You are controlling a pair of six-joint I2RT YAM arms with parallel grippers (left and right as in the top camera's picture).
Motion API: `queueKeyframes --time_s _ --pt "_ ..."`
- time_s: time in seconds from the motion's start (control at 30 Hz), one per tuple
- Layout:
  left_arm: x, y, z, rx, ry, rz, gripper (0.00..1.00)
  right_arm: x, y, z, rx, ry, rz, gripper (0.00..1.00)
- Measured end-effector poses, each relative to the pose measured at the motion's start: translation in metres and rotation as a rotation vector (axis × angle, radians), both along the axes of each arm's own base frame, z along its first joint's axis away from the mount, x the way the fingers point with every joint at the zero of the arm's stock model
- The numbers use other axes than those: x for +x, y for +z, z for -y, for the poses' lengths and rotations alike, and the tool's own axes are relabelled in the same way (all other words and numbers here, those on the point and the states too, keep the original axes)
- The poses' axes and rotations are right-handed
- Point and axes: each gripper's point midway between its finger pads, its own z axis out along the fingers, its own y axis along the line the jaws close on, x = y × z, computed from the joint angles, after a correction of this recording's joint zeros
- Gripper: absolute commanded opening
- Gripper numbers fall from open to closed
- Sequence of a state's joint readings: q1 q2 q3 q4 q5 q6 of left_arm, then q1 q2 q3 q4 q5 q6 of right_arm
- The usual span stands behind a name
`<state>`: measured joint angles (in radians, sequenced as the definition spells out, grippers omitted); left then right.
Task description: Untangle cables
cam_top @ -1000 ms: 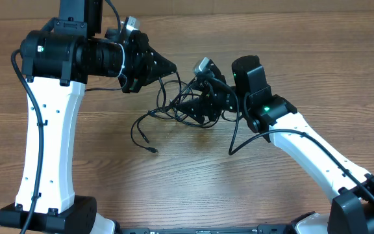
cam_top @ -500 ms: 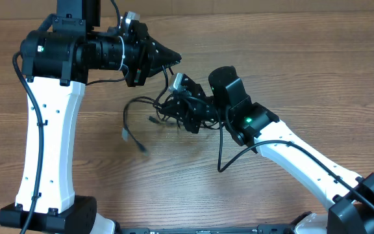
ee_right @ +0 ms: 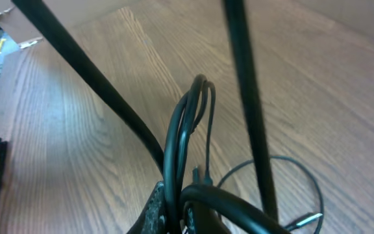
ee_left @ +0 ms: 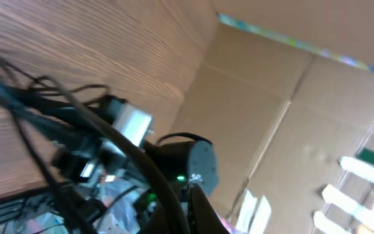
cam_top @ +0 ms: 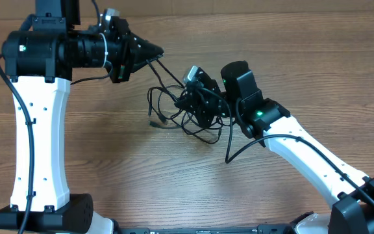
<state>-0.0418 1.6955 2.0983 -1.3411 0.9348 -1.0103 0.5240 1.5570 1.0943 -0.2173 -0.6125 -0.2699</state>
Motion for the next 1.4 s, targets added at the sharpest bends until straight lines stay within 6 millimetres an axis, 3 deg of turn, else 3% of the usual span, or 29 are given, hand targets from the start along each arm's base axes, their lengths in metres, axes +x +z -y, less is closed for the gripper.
queueKeyframes --time_s 0.33,0.6,0.87,1.07,1.2,1.4 --pt "0.000 -0.048 -0.046 0.307 0.143 -0.081 0.04 -0.017 0.012 -0.003 0.059 0.072 -0.046 0.04" --pt "0.001 -0.068 -0.072 0.488 0.180 -0.077 0.05 -0.035 0.084 0.006 0.182 0.062 0.046 0.04" --pt "-0.010 -0.117 -0.081 0.561 0.149 -0.212 0.05 -0.057 0.151 0.022 0.298 0.040 0.161 0.04" --pt "-0.026 -0.163 -0.083 0.596 0.096 -0.333 0.04 -0.062 0.183 0.045 0.339 -0.053 0.231 0.04" --pt "-0.034 -0.188 -0.082 0.599 0.063 -0.382 0.05 -0.066 0.196 0.054 0.358 -0.085 0.253 0.04" --pt "-0.043 -0.217 -0.072 0.582 0.016 -0.421 0.04 -0.061 0.198 0.065 0.366 -0.161 0.233 0.04"
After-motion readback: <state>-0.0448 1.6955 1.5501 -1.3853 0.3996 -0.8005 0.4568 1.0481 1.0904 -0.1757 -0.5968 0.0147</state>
